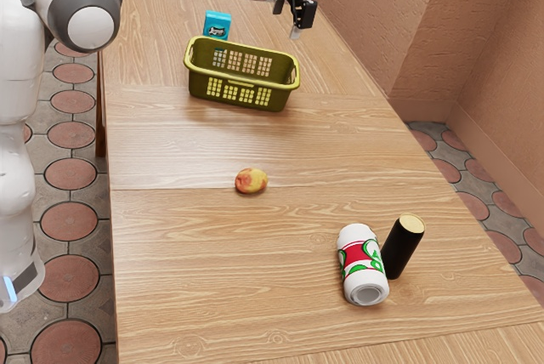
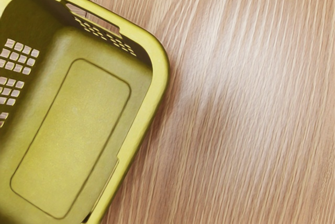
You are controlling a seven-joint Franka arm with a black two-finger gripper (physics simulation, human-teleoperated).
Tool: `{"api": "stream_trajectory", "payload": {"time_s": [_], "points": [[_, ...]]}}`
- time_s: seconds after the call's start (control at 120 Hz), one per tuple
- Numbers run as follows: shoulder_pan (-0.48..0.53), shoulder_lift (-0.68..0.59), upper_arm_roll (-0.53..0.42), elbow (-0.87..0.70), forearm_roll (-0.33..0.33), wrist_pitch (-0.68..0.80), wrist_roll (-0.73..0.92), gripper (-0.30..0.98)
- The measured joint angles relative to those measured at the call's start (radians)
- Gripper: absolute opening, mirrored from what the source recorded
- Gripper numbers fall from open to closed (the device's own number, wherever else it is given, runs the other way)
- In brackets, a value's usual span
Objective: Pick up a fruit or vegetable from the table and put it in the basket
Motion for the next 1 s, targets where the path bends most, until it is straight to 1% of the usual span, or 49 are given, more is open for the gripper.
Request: {"api": "stream_trajectory", "payload": {"time_s": [0.117, 0.192, 0.233, 0.308, 0.367, 0.558, 0.792, 0.933, 1.0], "points": [[-0.007, -0.004, -0.001, 0.011, 0.005, 0.0, 0.001, 0.69], [-0.012, -0.079, -0.014, 0.092, 0.002, -0.001, 0.003, 0.69], [-0.05, -0.101, -0.027, 0.112, 0.002, -0.001, 0.003, 0.69], [-0.145, -0.084, -0.036, 0.102, 0.0, -0.001, 0.002, 0.69], [-0.179, -0.065, -0.039, 0.085, -0.002, -0.001, 0.001, 0.68], [-0.146, -0.033, -0.037, 0.076, -0.01, -0.001, -0.001, 0.69], [-0.182, -0.039, -0.037, 0.059, -0.04, -0.003, 0.0, 0.69], [-0.178, -0.035, -0.037, 0.014, -0.052, -0.005, 0.001, 0.69], [-0.189, -0.008, -0.037, -0.043, -0.115, -0.006, 0.001, 0.69]]}}
